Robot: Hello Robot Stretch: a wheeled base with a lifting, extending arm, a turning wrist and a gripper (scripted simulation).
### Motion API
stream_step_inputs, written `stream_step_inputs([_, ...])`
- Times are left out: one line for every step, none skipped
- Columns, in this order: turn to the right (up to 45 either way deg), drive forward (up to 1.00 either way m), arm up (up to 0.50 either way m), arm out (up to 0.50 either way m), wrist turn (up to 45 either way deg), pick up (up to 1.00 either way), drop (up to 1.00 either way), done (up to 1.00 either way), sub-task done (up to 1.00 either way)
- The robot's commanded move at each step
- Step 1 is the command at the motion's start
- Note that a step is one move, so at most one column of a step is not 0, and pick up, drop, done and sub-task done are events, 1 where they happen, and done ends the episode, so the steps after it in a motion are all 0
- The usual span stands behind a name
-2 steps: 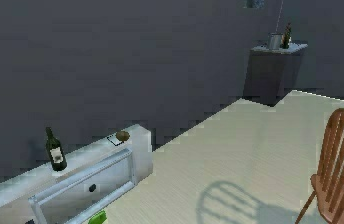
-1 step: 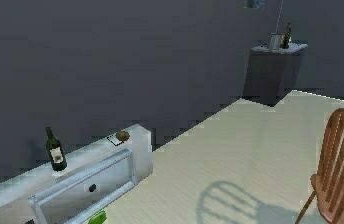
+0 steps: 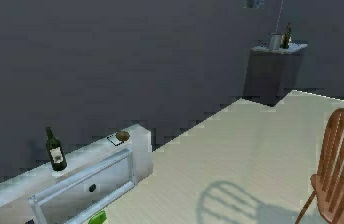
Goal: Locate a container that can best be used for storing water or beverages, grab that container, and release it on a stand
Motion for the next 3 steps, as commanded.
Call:
stream_step_inputs([0.0,0.0,0.0,0.0,45.0,0.0,0.0,0.0,0.0])
stream_step_inputs([0.0,0.0,0.0,0.0,21.0,0.0,0.0,0.0,0.0])
stream_step_inputs([0.0,0.0,-0.3,0.0,0.0,0.0,0.0,0.0,0.0])
